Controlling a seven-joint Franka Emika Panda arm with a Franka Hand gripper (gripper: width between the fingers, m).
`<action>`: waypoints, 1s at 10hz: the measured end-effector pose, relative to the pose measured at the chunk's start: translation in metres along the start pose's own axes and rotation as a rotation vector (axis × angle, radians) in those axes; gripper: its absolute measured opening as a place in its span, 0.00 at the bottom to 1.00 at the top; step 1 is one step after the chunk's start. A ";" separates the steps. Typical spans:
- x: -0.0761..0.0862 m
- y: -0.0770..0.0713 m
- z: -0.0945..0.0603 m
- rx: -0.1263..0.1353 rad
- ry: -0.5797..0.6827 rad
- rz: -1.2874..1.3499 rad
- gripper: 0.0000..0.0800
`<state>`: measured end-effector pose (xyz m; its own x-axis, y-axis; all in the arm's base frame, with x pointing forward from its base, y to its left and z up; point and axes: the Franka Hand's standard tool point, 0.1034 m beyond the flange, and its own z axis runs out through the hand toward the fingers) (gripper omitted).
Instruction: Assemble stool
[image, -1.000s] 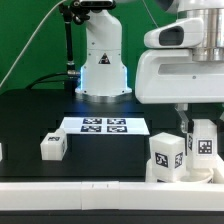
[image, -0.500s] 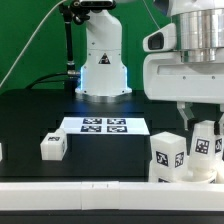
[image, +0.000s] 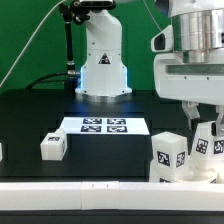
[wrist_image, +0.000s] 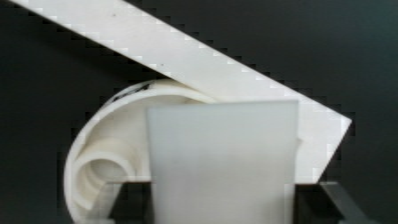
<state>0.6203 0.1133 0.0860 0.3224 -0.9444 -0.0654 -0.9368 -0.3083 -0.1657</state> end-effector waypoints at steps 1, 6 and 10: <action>0.004 0.001 -0.001 0.041 -0.012 0.160 0.42; 0.001 0.001 0.000 0.064 -0.069 0.647 0.42; -0.007 -0.008 -0.011 0.064 -0.074 0.493 0.76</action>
Offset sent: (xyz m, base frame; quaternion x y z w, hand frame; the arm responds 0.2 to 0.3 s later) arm -0.0018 0.0046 -0.0037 0.0216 -0.0188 0.2786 0.9600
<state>0.6241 0.1208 0.0989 -0.1458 -0.9643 -0.2209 -0.9705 0.1828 -0.1574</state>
